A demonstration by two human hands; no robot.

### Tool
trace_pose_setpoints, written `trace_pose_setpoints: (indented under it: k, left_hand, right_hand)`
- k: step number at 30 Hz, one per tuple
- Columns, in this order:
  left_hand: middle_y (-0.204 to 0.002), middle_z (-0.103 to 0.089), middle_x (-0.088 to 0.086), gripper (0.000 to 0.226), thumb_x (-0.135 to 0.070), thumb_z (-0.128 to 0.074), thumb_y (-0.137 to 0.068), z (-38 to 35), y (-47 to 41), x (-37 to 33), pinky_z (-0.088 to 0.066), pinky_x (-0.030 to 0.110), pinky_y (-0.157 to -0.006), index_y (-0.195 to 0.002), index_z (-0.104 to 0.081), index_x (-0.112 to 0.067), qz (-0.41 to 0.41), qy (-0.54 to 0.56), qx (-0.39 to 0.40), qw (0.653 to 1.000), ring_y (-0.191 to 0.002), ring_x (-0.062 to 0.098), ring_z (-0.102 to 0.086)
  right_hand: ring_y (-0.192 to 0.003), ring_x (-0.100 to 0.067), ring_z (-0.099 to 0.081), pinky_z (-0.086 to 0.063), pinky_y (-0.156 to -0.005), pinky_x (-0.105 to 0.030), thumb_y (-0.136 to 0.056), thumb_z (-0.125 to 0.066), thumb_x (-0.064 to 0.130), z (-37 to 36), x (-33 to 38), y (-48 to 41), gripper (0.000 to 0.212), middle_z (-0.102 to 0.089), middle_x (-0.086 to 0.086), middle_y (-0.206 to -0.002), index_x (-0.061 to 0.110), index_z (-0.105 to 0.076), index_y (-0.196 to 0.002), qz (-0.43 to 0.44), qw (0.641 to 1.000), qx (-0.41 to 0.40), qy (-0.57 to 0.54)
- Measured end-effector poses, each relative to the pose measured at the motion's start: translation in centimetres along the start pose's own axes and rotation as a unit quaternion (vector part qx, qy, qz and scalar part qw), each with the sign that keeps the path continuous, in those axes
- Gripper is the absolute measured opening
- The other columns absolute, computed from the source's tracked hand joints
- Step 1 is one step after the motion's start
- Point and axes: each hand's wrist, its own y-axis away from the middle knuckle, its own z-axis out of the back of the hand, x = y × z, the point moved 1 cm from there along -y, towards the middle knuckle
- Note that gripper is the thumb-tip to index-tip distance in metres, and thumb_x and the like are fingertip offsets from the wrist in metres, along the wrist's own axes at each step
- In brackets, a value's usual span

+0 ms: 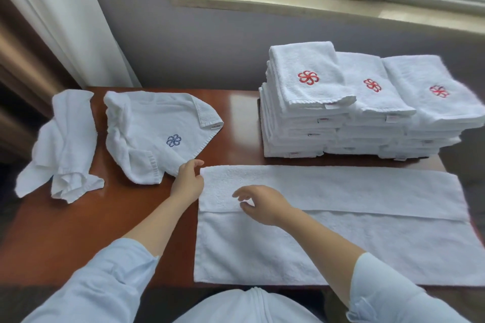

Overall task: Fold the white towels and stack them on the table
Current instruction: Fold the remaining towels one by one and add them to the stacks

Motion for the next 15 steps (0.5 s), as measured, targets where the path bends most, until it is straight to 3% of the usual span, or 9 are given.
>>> trace_pose_setpoints:
  k: [2, 5, 8, 11, 13, 15]
  left_hand:
    - [-0.141, -0.043, 0.002, 0.042, -0.01, -0.052, -0.092, -0.7, 1.0, -0.3, -0.042, 0.036, -0.099, -0.133, -0.052, -0.021, -0.041, -0.06, -0.012, 0.997, -0.121, 0.022, -0.051]
    - [-0.15, -0.035, 0.001, 0.048, -0.023, -0.056, -0.096, -2.5, 2.7, -0.6, -0.033, 0.036, -0.109, -0.142, -0.044, -0.023, -0.152, -0.164, 0.015, 0.974, -0.141, 0.022, -0.032]
    - [-0.166, 0.004, 0.001, 0.068, -0.043, -0.046, -0.1, -4.9, 3.9, 0.2, -0.003, 0.037, -0.122, -0.157, -0.014, -0.027, -0.186, -0.304, 0.138, 0.924, -0.152, 0.021, 0.009]
    - [-0.16, 0.03, 0.006, 0.084, -0.058, -0.041, -0.097, -6.0, 4.3, 1.5, 0.009, 0.044, -0.12, -0.156, 0.012, -0.029, -0.176, -0.397, 0.179, 0.883, -0.147, 0.032, 0.027]
    - [-0.158, 0.033, 0.007, 0.087, -0.061, -0.04, -0.096, -5.9, 4.3, 1.5, 0.008, 0.047, -0.12, -0.154, 0.017, -0.029, -0.176, -0.424, 0.183, 0.869, -0.145, 0.035, 0.028]
    - [-0.159, 0.032, 0.007, 0.087, -0.059, -0.042, -0.096, -5.7, 4.4, 1.3, 0.007, 0.047, -0.121, -0.155, 0.016, -0.03, -0.174, -0.429, 0.186, 0.867, -0.146, 0.034, 0.027]
  right_hand:
    - [-0.123, -0.012, -0.051, -0.047, -0.093, -0.032, -0.095, -0.05, 0.022, 0.0, -1.3, 0.4, 0.036, -0.061, 0.011, -0.128, 0.03, -0.06, -0.129, -0.031, 0.998, -0.044, 0.019]
    - [-0.137, -0.018, -0.037, -0.037, -0.106, -0.032, -0.094, -0.051, 0.019, -0.4, -2.8, 1.1, 0.045, -0.048, 0.003, -0.144, 0.024, -0.054, -0.138, -0.067, 0.991, -0.096, 0.062]
    - [-0.142, -0.026, -0.027, -0.027, -0.111, -0.038, -0.091, -0.05, 0.019, -1.6, -3.7, 2.3, 0.049, -0.034, -0.004, -0.151, 0.022, -0.045, -0.14, -0.121, 0.979, -0.115, 0.12]
    - [-0.151, -0.031, 0.0, -0.011, -0.117, -0.056, -0.096, -0.044, 0.029, -3.5, -5.0, 3.8, 0.06, -0.006, -0.003, -0.163, 0.028, -0.023, -0.152, -0.15, 0.977, -0.047, 0.148]
    - [-0.15, -0.03, 0.02, 0.003, -0.118, -0.061, -0.099, -0.039, 0.036, -4.1, -5.8, 4.4, 0.068, 0.017, 0.0, -0.164, 0.033, -0.003, -0.157, -0.142, 0.976, 0.001, 0.165]
    - [-0.149, -0.03, 0.024, 0.007, -0.119, -0.059, -0.1, -0.039, 0.036, -4.0, -6.2, 4.7, 0.069, 0.021, 0.0, -0.164, 0.034, 0.001, -0.156, -0.128, 0.977, 0.014, 0.169]
